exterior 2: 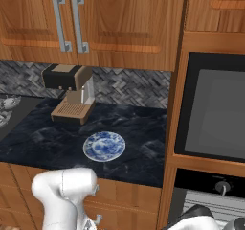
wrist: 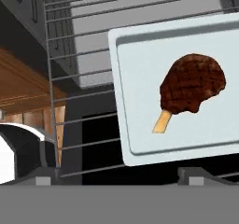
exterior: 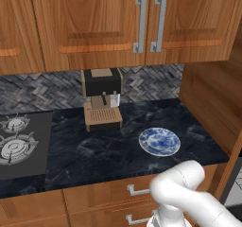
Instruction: Place the steak on the rack of the oven.
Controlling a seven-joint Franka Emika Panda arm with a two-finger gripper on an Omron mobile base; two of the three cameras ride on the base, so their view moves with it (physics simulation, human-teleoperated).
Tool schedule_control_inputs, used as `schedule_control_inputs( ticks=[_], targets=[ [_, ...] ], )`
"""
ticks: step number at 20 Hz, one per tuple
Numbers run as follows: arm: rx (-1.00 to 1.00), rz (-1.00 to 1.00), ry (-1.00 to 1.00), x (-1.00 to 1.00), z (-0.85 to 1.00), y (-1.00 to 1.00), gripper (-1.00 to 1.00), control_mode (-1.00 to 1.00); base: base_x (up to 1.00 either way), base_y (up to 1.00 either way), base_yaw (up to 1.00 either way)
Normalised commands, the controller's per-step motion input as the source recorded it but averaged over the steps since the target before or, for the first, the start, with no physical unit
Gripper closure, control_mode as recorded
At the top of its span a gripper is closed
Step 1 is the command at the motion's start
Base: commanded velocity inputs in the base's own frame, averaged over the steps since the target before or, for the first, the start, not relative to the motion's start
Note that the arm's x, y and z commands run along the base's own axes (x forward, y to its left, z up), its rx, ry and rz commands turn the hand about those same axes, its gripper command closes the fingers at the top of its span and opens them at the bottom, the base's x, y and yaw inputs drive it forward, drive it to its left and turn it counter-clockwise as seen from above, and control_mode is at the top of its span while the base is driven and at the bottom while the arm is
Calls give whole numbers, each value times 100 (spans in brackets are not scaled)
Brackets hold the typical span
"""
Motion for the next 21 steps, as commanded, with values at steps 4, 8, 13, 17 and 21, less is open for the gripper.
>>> schedule_control_inputs(
  ticks=[4, 8, 13, 17, 21],
  targets=[
    [-6, 7, -2, -38, 69, 94, -100, -100, 0, 0, 0],
    [0, 0, 0, -47, 81, 61, -100, -100, 0, 0, 0],
    [-1, 0, -1, -30, 69, 70, -100, -100, 0, 0, 0],
    [-4, 0, -3, -24, 40, 88, -100, -100, 0, 0, 0],
    [-6, 0, 0, -19, 12, 81, -100, -100, 0, 0, 0]
  ],
)
